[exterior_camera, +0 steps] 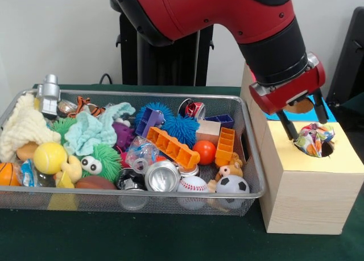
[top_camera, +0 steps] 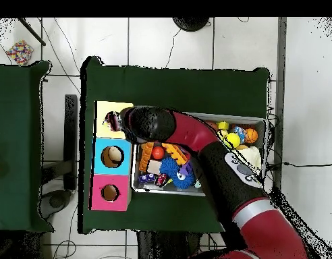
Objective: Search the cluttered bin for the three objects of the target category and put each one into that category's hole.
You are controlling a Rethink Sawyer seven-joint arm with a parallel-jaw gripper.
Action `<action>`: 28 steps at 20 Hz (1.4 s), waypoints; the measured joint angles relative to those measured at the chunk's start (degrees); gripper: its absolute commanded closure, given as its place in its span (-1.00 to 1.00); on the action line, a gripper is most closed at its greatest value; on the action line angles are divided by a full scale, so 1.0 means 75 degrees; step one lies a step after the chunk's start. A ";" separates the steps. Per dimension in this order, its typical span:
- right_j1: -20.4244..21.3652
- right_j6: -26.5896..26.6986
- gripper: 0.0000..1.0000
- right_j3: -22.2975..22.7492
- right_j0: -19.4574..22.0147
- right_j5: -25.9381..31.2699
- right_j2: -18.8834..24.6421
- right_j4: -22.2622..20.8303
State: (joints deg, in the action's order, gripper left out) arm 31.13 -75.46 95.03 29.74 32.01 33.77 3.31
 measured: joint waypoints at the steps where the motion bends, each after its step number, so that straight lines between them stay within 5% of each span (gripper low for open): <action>1: -0.0018 0.0000 -1.00 -0.0007 -0.0016 0.0188 -0.0069 0.0000; 11: -0.0129 0.0000 -1.00 -0.0342 -0.0456 0.1672 -0.0727 0.0009; 28: -0.0105 0.0000 -1.00 -0.0348 -0.0610 0.1462 -0.0967 0.0388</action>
State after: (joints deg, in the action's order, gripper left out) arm 30.34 -75.46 92.41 25.16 42.97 26.51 6.22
